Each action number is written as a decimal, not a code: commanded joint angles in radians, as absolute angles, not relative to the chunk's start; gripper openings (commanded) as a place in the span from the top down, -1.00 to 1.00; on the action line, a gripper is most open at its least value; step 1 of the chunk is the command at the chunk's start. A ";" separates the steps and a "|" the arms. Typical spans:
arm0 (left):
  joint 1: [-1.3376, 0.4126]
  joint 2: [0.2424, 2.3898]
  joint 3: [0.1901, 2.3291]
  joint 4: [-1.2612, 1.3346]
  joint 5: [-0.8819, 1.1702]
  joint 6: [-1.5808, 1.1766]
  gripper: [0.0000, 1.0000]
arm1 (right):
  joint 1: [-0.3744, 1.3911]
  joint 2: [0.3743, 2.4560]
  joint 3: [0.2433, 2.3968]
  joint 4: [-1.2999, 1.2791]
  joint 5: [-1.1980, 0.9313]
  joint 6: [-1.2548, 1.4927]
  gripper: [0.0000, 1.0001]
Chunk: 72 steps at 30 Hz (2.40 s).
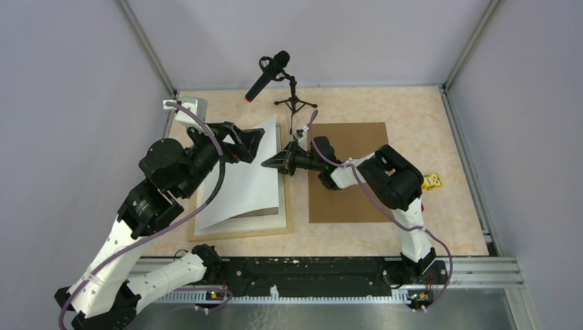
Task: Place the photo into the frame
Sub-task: Turn over the photo from the photo frame.
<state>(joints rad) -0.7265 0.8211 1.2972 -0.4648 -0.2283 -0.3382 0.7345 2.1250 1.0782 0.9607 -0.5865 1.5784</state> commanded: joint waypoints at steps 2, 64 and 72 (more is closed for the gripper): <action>-0.726 0.811 1.293 -0.432 -0.228 -0.337 -0.97 | 0.732 2.128 1.149 1.039 -0.609 1.626 1.00; -0.726 0.803 1.306 -0.430 -0.267 -0.299 -0.97 | 0.798 2.046 1.122 0.697 -0.404 1.239 1.00; -0.727 0.805 1.303 -0.425 -0.260 -0.302 -0.97 | 0.798 2.047 1.116 0.666 -0.386 1.217 1.00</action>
<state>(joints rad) -0.7269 0.7998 1.2980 -0.4644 -0.2687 -0.3115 0.8062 2.0903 1.1233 0.6586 -0.4156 1.2545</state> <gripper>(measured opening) 0.987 0.004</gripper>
